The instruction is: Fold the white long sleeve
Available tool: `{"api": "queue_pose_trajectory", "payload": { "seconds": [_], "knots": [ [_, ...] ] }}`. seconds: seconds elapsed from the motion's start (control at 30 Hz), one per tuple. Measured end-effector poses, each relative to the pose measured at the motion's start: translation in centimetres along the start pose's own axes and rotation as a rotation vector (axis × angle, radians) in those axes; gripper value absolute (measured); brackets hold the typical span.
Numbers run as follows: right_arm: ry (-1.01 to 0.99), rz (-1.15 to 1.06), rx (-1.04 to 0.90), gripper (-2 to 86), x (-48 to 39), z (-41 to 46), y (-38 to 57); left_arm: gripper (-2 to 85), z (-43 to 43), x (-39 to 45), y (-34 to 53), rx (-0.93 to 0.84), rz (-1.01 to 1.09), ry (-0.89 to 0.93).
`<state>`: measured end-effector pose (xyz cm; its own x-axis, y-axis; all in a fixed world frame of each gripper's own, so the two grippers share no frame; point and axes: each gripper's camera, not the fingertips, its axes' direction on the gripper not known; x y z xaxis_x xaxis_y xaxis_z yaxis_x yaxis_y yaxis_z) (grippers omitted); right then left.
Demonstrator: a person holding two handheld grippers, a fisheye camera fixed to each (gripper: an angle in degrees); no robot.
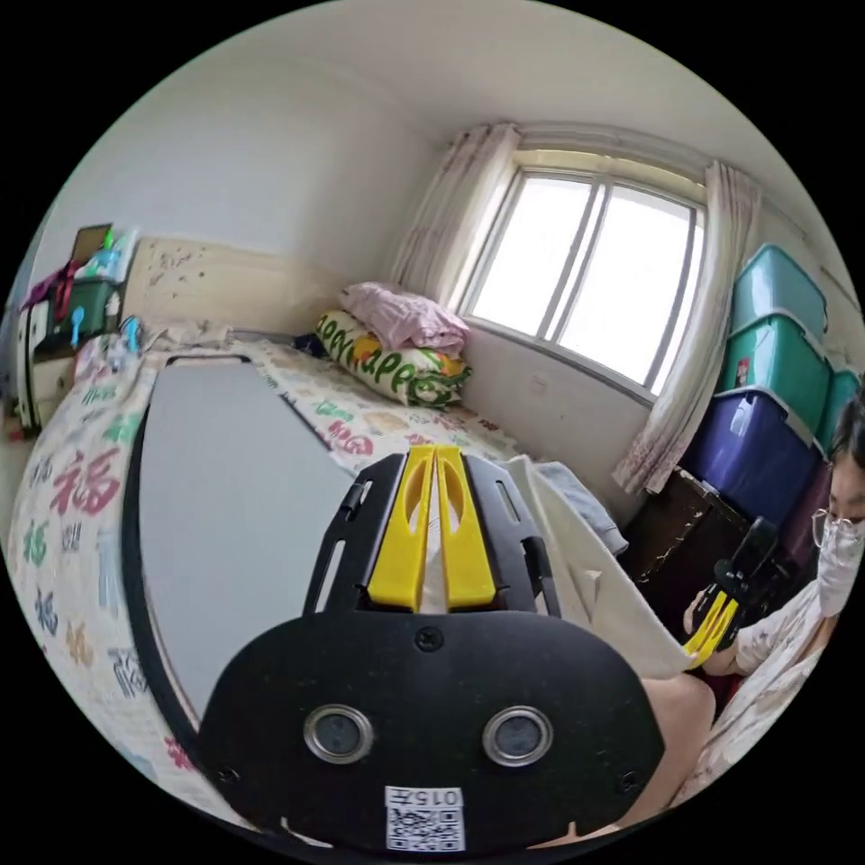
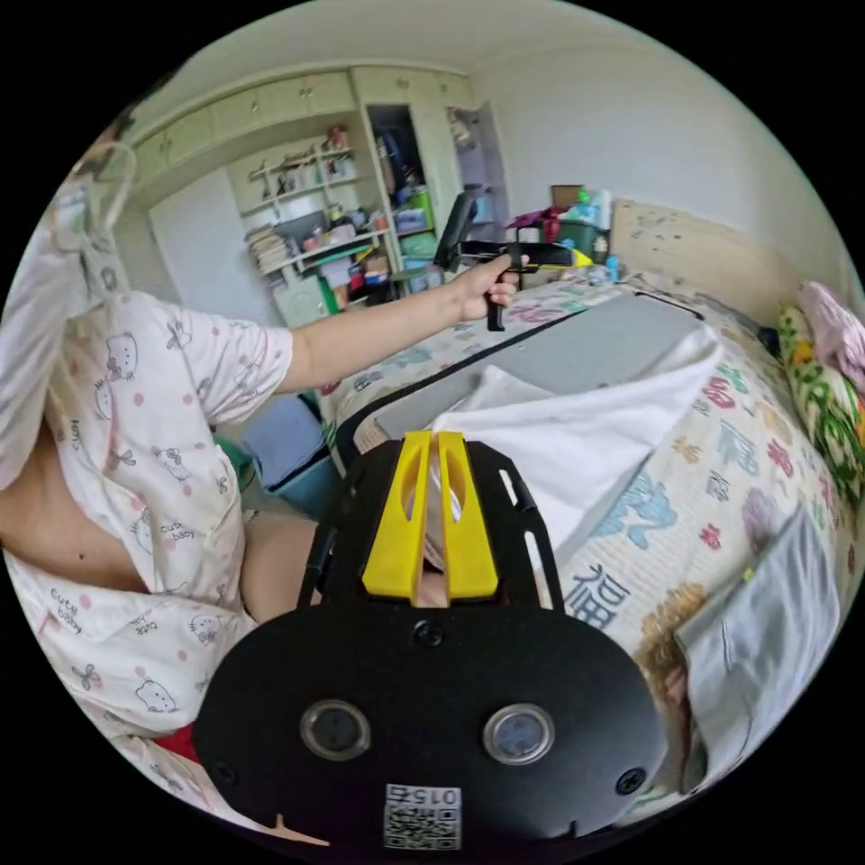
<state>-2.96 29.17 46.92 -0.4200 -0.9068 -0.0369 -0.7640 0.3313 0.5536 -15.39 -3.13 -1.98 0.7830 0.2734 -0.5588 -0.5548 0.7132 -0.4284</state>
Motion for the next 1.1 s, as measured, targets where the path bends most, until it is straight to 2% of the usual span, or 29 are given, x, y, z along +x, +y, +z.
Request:
{"api": "queue_pose_trajectory", "payload": {
  "seconds": [0.07, 0.13, 0.23, 0.3, 0.47, 0.67, 0.8, 0.87, 0.97, 1.1],
  "knots": [
    [-0.05, -0.077, -0.13, 0.4, -2.4, 8.0, -1.4, 0.5, -1.6, -3.2, 2.2, -0.073, -0.116, 0.012],
    [-0.067, -0.073, -0.154, 0.4, -3.3, 11.8, -0.8, 3.0, -1.4, -3.4, 3.0, -0.105, -0.137, 0.034],
    [-0.11, -0.044, -0.177, 0.4, -4.1, 15.8, 1.4, 11.7, 0.7, -2.9, 2.2, -0.15, -0.172, 0.134],
    [-0.104, -0.045, -0.193, 0.4, -4.9, 17.9, 2.7, 13.6, 2.0, -3.3, 2.0, -0.136, -0.216, 0.195],
    [-0.051, -0.053, -0.268, 0.4, -7.0, 24.0, 7.8, 16.2, 3.3, -3.6, 1.5, -0.186, -0.256, -0.068],
    [-0.082, -0.041, -0.264, 0.4, -7.3, 28.5, 13.3, 17.9, 5.9, -5.0, -1.9, -0.263, -0.347, -0.09],
    [-0.057, -0.055, -0.275, 0.4, -8.1, 30.8, 16.5, 16.7, 9.6, -4.4, -3.5, -0.36, -0.382, -0.059],
    [-0.017, -0.074, -0.263, 0.4, -8.8, 31.5, 18.8, 10.7, 11.3, -3.6, -4.3, -0.404, -0.401, 0.052],
    [0.008, -0.081, -0.27, 0.4, -9.5, 32.5, 20.9, 7.0, 8.3, -1.3, -5.9, -0.284, -0.369, 0.072],
    [-0.014, -0.135, -0.309, 0.4, -11.3, 34.3, 21.4, 6.4, 2.6, 2.4, -8.2, -0.242, -0.247, 0.015]
  ]
}}
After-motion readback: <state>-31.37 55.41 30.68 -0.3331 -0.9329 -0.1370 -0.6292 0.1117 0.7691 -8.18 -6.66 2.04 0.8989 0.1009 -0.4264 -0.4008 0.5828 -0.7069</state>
